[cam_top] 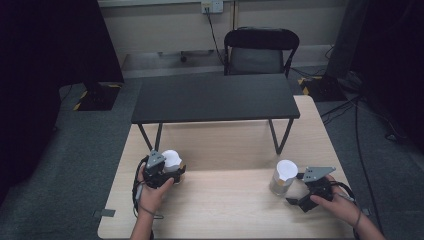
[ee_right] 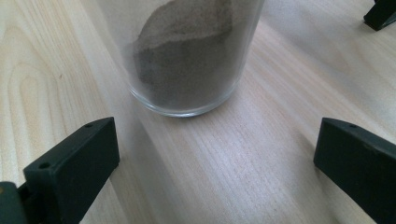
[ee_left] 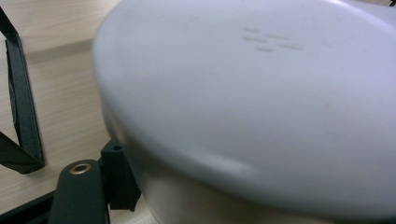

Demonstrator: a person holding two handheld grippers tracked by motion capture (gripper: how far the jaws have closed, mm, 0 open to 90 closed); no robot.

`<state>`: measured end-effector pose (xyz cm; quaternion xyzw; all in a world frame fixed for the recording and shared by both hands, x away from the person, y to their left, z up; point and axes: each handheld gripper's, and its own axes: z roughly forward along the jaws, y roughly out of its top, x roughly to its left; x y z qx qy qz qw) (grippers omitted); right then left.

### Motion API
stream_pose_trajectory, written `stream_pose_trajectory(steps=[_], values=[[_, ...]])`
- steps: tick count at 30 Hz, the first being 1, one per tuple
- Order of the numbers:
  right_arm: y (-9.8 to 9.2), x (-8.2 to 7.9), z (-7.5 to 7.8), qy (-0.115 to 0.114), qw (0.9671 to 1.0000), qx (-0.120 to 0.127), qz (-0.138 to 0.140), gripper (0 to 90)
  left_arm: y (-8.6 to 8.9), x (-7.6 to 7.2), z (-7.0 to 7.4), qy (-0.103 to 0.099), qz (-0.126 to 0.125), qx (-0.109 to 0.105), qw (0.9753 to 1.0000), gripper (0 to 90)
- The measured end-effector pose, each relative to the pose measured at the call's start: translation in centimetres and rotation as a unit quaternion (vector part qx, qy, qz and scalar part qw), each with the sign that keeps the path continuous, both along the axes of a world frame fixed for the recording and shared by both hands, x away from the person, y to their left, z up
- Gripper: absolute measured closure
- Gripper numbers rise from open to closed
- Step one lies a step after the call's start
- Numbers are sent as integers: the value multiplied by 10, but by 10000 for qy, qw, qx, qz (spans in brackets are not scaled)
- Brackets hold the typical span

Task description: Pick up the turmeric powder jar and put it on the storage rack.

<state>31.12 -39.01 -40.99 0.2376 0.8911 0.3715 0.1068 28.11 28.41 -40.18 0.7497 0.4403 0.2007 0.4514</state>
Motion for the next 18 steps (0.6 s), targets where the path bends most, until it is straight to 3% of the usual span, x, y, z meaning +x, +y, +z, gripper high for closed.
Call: stream_pose_trajectory(steps=[10, 18], values=[[0, 0, 0, 0, 10000, 0, 5, 0, 8, -2, 4, -36, 5, -178, 9998, 289], [0, 0, 0, 0, 10000, 0, 5, 0, 16, -2, 15, -79, 0, -239, 9997, 290]])
